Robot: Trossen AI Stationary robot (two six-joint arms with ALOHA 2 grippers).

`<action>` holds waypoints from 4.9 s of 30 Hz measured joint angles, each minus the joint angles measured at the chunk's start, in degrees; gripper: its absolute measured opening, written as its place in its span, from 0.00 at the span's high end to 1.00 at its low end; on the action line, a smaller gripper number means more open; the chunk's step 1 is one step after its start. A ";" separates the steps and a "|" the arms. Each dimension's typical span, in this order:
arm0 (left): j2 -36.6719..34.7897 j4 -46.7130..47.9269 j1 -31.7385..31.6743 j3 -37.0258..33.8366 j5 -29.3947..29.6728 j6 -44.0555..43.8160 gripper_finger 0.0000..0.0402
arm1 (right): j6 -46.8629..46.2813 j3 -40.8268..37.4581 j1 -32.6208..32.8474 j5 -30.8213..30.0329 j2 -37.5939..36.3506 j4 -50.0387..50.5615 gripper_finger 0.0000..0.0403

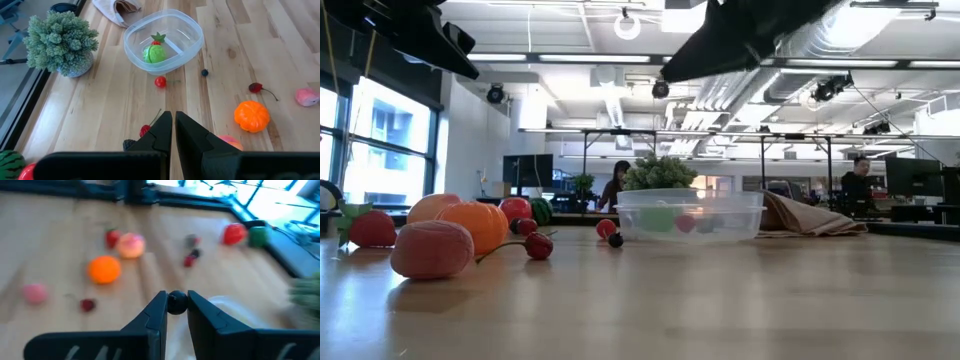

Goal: Pick and placing Produce into tupperware
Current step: Put the bottom blueberry into the container, then put the blueberry into the container

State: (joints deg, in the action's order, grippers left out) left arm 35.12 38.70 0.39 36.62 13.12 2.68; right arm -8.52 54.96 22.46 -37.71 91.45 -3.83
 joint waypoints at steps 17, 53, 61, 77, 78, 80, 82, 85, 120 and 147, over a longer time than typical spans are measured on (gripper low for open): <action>0.00 0.00 -0.01 0.00 0.01 0.01 0.96 | -9.20 -0.81 -17.06 18.62 1.18 15.85 0.89; 0.01 0.01 -0.01 0.00 0.00 0.02 0.96 | -9.22 -0.86 -23.24 29.55 8.71 14.70 0.77; 0.01 0.00 0.00 0.00 0.01 0.01 0.96 | -9.37 -0.86 -24.05 29.83 8.71 14.68 0.77; -0.01 0.00 -0.01 0.00 0.01 0.00 0.96 | 0.40 5.23 -16.75 28.29 5.28 8.77 0.77; 0.01 0.02 0.00 0.00 0.01 0.01 0.96 | 1.14 5.37 -14.90 26.85 5.19 7.16 0.77; -0.01 0.00 0.01 0.00 -0.01 0.01 0.96 | 2.16 5.37 -10.81 23.50 5.19 3.40 0.77; 0.00 0.01 0.01 0.01 0.00 0.00 0.96 | 1.72 4.69 -6.10 18.23 5.32 -1.17 0.77; 0.00 0.02 0.00 0.00 0.00 0.01 0.96 | 0.80 2.13 0.91 7.66 7.02 -8.50 0.77; -0.01 0.00 0.01 0.00 0.00 0.01 0.96 | -17.17 -0.73 -3.09 4.13 27.90 -23.42 0.77; -0.01 0.00 0.01 0.00 -0.01 0.02 0.96 | -18.44 -0.68 -7.51 8.13 27.88 -23.83 0.66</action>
State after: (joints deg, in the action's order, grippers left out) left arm 35.11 38.70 0.40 36.62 13.10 2.70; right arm -26.96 54.28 14.94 -29.58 119.33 -27.66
